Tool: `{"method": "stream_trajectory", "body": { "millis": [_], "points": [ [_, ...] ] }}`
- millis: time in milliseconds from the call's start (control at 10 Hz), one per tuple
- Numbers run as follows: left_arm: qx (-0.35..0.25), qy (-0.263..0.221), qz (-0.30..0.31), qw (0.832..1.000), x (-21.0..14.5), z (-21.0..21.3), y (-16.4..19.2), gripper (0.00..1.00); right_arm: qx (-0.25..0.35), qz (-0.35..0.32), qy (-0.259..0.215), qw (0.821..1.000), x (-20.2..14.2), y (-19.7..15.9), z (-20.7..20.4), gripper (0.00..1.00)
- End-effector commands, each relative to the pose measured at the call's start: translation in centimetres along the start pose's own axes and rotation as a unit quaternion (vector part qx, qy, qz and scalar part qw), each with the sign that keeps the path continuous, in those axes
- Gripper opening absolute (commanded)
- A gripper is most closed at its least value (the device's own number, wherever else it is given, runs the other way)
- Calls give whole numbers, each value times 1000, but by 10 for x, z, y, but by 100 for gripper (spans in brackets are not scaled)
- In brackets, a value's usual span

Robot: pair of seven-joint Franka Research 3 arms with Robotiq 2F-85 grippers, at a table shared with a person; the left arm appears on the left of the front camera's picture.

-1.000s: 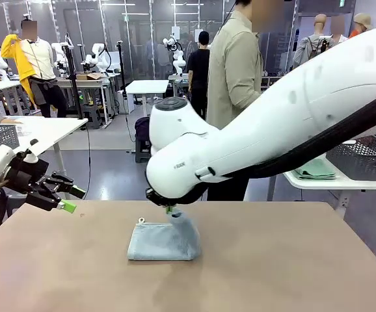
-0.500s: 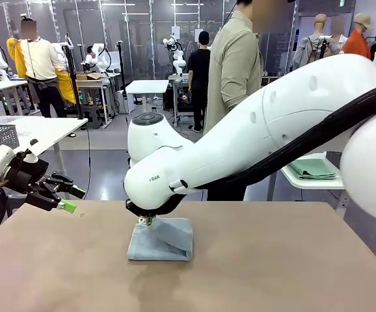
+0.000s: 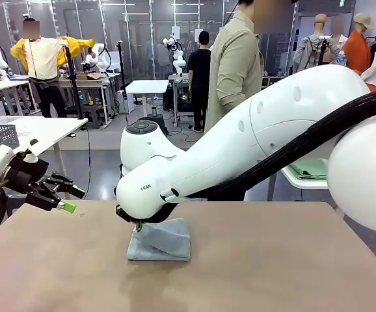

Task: Fold the towels and place them in the basket.
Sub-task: When a person lays out a Towel with hook on the table, fold it in half twice.

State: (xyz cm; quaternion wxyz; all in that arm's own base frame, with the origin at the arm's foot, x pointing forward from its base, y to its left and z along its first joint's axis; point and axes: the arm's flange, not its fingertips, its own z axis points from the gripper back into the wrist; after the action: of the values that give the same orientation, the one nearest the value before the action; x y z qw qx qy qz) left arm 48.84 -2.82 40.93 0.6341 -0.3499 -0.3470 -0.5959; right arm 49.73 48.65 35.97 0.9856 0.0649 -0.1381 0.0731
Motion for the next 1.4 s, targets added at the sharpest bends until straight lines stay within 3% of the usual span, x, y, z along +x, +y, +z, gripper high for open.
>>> {"method": "stream_trajectory", "body": {
  "millis": [0, 100, 200, 300, 400, 500, 600, 800, 1000, 1100, 1300],
  "points": [
    [3, -3, 4, 1000, 3, 1, -3, 79, -16, -41, -39, 998, -1, 2, -9, 0],
    [3, -3, 4, 1000, 3, 1, -3, 79, -20, -40, -44, 998, -1, 2, -11, 5],
    [3, -3, 4, 1000, 3, 1, -3, 79, -18, -41, -48, 998, -1, 2, -11, 23],
    [3, -3, 4, 1000, 3, 1, -3, 79, -16, -45, -49, 998, -2, 3, -12, 25],
    [3, -3, 4, 1000, 3, 1, -3, 79, -12, -48, -49, 998, -3, 2, -9, 43],
    [3, -3, 4, 1000, 3, 1, -3, 79, -7, -55, -53, 997, -3, 0, -3, 45],
    [3, -3, 4, 1000, 3, 1, -3, 79, -3, -57, -58, 997, -5, -3, 5, 56],
    [3, -3, 4, 1000, 3, 1, -3, 79, 5, -43, -27, 999, -10, -28, 43, 56],
    [3, -3, 4, 1000, 3, 1, -3, 79, -4, 41, 9, 999, -32, -88, 108, 56],
    [3, -3, 4, 1000, 3, 1, -3, 79, 24, 49, 20, 998, -40, -113, 134, 56],
    [3, -3, 4, 1000, 3, 1, -3, 79, 17, 48, 19, 999, -52, -148, 166, 56]
  ]
}}
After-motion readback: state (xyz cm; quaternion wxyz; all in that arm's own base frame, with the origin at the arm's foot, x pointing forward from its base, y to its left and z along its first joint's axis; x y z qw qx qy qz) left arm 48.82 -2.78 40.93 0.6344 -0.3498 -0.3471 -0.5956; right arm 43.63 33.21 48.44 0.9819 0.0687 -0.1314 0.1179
